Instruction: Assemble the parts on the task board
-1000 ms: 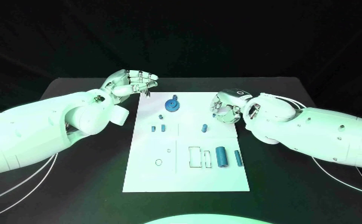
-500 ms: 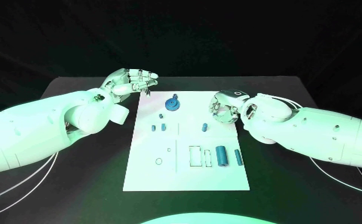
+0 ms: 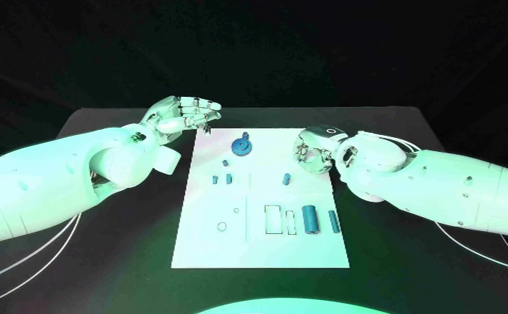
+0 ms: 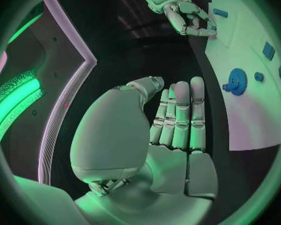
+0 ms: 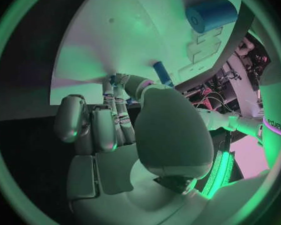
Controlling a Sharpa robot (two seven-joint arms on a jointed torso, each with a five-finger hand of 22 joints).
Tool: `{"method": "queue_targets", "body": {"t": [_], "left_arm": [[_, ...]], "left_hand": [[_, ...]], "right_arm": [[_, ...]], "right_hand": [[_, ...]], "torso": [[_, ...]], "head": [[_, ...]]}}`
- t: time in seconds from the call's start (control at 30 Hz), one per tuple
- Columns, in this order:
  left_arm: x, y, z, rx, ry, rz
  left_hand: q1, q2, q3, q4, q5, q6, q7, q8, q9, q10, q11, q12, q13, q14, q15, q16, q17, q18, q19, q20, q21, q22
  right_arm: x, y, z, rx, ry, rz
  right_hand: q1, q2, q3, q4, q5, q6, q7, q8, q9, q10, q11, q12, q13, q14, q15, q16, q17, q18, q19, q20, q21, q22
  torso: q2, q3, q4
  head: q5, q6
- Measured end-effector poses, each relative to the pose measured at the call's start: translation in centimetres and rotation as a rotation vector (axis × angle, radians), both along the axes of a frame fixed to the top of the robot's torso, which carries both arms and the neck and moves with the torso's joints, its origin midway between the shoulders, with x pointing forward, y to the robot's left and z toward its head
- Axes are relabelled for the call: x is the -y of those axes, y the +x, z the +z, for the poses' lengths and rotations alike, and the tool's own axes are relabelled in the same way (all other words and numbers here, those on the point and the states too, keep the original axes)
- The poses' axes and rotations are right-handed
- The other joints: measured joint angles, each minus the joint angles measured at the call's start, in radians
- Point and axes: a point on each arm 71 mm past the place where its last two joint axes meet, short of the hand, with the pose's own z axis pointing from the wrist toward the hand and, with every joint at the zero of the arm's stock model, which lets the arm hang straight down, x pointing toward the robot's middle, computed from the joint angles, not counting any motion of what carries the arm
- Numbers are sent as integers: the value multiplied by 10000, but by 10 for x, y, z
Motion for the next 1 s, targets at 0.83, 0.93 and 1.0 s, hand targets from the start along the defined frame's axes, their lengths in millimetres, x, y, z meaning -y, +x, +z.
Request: {"method": "queue_targets", "body": {"t": [0.83,0.93,1.0], "left_arm": [[-1,0,0,-10,17,19],[-1,0,0,-10,18,23],[-1,1,0,-9,21,28]], "left_hand": [[0,0,-27,-27,0,-37,35,0,-9,-36,-37,0,-9,0,0,-37,-8,0,0,0,0,-11],[0,0,-27,-27,0,-37,35,0,-9,-35,-37,0,-9,0,0,-38,-8,0,0,0,0,-11],[0,0,-27,-27,0,-37,35,0,-8,-58,-14,0,-8,0,0,-38,-8,0,0,0,-37,-19]], "right_arm": [[1,-8,-2,448,-138,-130],[3,-9,0,509,-80,-162],[4,-10,3,592,-9,-173]], "right_hand": [[-105,156,321,-89,31,60,-62,195,207,123,122,-35,158,1,-69,82,-11,1,72,-73,283,193],[-105,156,321,-90,30,93,-95,194,219,124,123,-12,158,1,-69,133,-11,1,72,-73,300,192],[-105,156,336,-105,30,93,-96,194,220,125,125,-12,158,1,-68,133,-11,2,72,-73,351,192]], "torso": [[-3,-3,0],[-3,-2,-6],[-4,-3,-6]], "head": [[-1,4],[-1,8],[-1,11]]}}
